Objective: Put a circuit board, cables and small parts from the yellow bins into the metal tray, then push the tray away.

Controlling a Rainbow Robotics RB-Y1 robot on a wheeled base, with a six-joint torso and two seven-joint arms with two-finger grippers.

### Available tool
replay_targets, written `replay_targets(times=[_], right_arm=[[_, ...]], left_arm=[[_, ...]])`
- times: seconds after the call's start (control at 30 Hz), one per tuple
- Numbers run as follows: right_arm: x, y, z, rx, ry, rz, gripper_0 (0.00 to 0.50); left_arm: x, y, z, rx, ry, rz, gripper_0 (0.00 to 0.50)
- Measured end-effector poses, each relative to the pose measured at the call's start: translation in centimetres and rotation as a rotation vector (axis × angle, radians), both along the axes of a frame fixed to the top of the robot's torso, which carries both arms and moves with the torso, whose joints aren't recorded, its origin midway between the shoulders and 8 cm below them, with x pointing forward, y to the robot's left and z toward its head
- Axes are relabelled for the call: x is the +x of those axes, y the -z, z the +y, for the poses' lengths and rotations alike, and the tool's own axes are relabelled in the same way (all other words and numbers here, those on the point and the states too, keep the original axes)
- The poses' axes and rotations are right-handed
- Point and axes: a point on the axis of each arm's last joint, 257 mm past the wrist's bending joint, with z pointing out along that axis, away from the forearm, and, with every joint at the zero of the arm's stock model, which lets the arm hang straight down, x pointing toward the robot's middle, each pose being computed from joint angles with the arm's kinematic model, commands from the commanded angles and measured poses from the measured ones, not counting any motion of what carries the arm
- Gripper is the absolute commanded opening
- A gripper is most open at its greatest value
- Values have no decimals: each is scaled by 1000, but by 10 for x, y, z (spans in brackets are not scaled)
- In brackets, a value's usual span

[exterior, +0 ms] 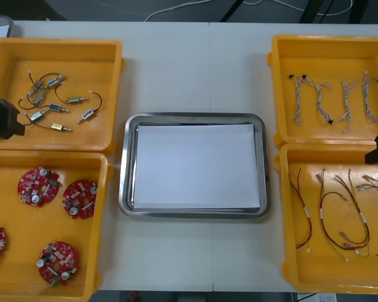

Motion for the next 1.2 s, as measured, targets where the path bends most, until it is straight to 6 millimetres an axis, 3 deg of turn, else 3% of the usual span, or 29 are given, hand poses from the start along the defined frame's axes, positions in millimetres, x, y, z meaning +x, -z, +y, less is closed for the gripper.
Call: replay_targets(times=[1.2], right_arm=[[0,0,0,0,0,0,500]], left_arm=[[0,0,0,0,0,0,500]])
